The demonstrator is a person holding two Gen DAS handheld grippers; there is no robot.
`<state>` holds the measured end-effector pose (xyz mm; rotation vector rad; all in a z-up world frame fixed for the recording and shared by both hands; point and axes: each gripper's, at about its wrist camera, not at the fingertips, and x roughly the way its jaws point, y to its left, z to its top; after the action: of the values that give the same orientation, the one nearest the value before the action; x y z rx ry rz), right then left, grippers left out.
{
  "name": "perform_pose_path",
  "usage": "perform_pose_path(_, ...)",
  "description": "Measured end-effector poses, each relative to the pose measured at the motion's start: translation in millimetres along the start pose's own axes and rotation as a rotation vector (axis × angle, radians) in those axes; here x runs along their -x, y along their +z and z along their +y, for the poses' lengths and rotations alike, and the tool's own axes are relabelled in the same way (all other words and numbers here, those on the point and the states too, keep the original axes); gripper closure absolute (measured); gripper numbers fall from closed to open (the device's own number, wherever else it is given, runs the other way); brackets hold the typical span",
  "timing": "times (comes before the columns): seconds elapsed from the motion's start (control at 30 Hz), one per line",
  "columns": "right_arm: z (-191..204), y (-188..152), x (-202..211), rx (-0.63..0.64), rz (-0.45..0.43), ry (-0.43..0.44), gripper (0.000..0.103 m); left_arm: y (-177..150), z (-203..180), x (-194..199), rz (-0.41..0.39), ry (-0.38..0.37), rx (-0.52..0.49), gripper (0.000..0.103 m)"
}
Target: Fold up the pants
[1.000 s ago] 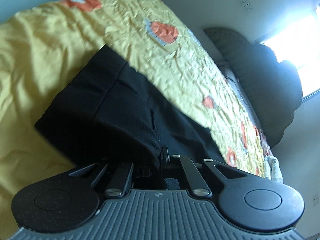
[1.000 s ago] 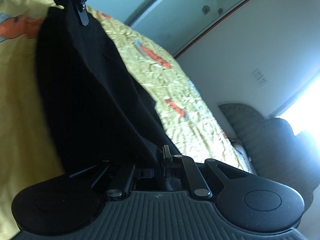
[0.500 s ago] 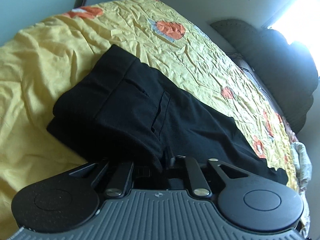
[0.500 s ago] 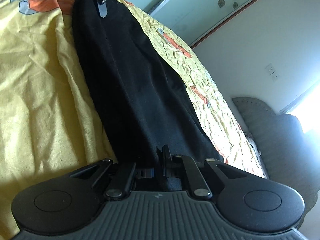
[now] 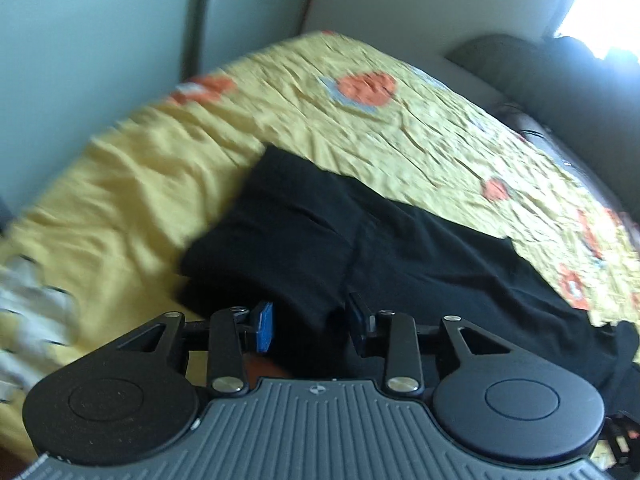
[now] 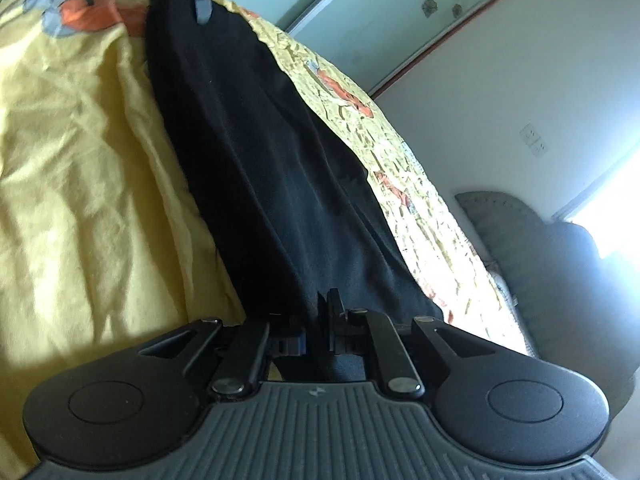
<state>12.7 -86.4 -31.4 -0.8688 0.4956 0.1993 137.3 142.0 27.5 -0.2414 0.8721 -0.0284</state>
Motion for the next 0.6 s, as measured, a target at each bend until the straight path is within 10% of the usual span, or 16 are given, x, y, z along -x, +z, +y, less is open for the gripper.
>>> perform_pose_path(0.17, -15.0, -13.3, 24.6, -0.046, 0.01, 0.064, 0.082, 4.1, -5.7, 30.9, -0.036, 0.024, -0.004, 0.06)
perform_pose_path(0.33, -66.9, -37.8, 51.5, -0.31, 0.016, 0.276, 0.081, -4.5, -66.7, 29.8, -0.002, -0.128, -0.167, 0.056)
perform_pose_path(0.6, -100.1, -60.8, 23.8, -0.686, 0.021, 0.268, 0.077, -58.3, -188.9, -11.7, 0.085, -0.271, -0.45, 0.051)
